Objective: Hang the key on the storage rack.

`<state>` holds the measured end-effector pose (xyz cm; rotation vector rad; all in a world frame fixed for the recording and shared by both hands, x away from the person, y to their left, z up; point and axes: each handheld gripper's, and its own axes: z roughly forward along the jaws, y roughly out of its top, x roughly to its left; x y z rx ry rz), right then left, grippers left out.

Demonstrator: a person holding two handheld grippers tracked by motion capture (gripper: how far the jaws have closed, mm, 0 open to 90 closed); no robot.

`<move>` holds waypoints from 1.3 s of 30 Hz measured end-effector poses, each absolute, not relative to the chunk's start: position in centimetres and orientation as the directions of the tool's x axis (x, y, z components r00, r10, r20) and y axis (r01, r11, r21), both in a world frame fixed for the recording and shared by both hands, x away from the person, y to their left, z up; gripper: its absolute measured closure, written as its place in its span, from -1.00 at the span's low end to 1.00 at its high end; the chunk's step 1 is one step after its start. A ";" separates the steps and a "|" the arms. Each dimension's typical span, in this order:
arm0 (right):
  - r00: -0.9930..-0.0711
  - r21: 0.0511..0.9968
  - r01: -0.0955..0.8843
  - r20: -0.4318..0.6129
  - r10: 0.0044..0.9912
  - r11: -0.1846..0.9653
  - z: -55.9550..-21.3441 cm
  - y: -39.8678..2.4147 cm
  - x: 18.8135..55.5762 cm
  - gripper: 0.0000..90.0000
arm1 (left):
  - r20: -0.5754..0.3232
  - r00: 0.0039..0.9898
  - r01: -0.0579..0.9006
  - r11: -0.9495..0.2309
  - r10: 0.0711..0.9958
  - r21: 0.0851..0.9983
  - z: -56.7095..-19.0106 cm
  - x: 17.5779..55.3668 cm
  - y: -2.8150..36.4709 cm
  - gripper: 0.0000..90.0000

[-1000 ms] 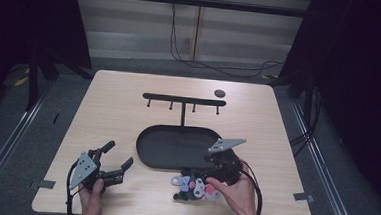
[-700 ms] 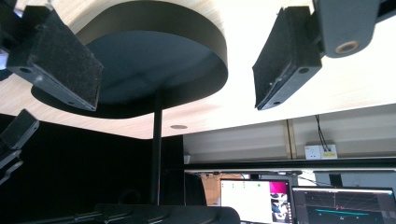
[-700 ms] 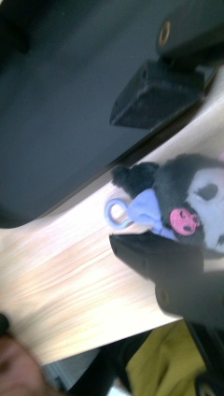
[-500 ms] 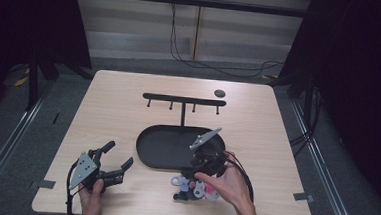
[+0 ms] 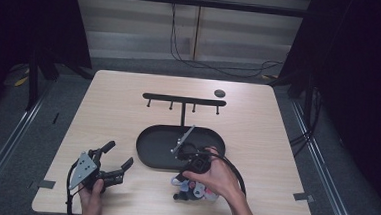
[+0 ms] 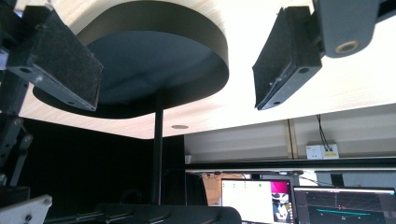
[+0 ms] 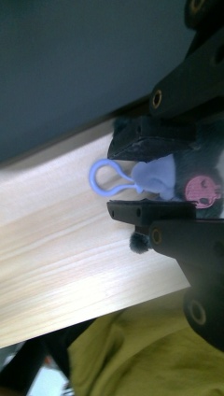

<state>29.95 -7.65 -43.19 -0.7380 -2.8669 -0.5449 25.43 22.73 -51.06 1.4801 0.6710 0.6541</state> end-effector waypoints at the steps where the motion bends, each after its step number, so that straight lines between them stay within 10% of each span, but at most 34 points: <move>1: -0.869 0.304 0.492 0.219 0.443 0.816 -43.3 -7.4 29.9 0.56 | -0.005 0.663 0.015 -0.006 0.748 1.000 -51.1 25.4 22.7 -0.66; 35: -0.889 0.068 0.418 0.234 0.393 0.906 -46.6 -4.2 31.9 0.41 | -0.003 0.673 0.013 -0.008 0.739 1.000 -51.1 25.4 22.8 -0.66; 39: -0.900 0.060 0.400 0.216 0.380 0.914 -46.7 -4.0 31.8 0.66 | -0.011 0.672 0.016 0.000 0.740 1.000 -51.1 25.4 22.7 -0.66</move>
